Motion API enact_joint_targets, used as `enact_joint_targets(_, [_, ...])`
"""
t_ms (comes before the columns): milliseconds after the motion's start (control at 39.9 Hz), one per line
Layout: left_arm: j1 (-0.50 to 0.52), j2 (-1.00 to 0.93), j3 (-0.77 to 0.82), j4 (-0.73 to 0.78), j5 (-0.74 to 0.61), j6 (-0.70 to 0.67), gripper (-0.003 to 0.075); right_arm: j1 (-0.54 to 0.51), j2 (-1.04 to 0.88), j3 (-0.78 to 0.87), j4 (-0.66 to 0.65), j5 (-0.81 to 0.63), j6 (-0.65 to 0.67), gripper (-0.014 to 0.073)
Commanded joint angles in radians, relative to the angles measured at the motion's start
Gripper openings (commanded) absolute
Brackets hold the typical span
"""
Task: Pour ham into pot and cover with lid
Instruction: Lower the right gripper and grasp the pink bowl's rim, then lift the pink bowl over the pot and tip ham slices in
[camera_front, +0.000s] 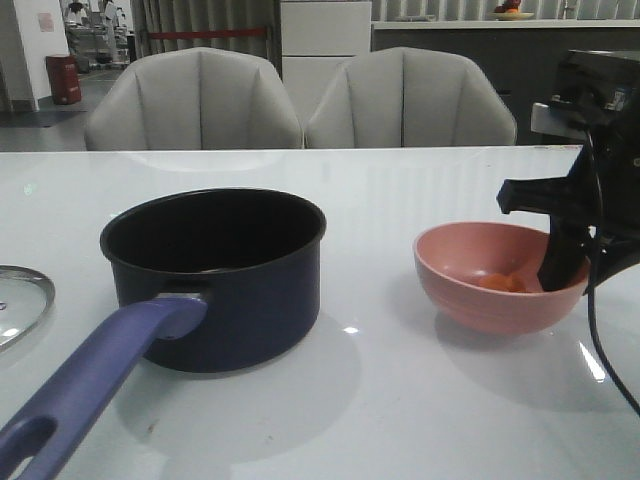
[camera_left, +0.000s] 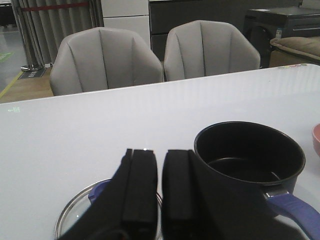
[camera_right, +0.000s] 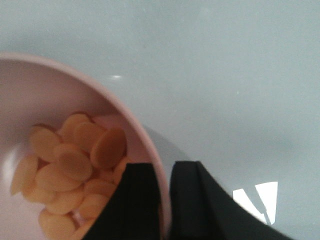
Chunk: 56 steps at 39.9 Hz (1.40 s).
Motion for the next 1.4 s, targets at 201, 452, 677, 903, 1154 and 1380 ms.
enact_joint_targets(201, [-0.008,-0.016,-0.022,0.000,-0.080,-0.001,0.0124,-0.004,-0.037,-0.033,0.000,-0.025,-0.007,0.0135])
enact_joint_targets(452, [-0.008,-0.016,-0.022,0.000,-0.080,-0.001,0.0124,0.069,-0.090,-0.114,-0.002,-0.060,-0.054,0.0135])
enact_joint_targets(677, [-0.008,-0.016,-0.022,0.000,-0.080,-0.001,0.0124,0.231,-0.185,-0.118,-0.002,-0.318,-0.161,0.0135])
enact_joint_targets(903, [-0.008,-0.016,-0.022,0.000,-0.076,-0.001,0.0124,0.375,-0.192,-0.117,-0.077,-0.583,-0.298,0.0135])
enact_joint_targets(1154, [-0.008,-0.016,-0.022,0.000,-0.076,-0.001,0.0124,0.469,-0.139,-0.097,-0.142,-0.940,-0.517,0.0135])
enact_joint_targets(1380, [-0.008,-0.016,-0.022,0.000,-0.076,-0.001,0.0124,0.518,-0.093,-0.033,-0.143,-1.344,-0.719,0.0135])
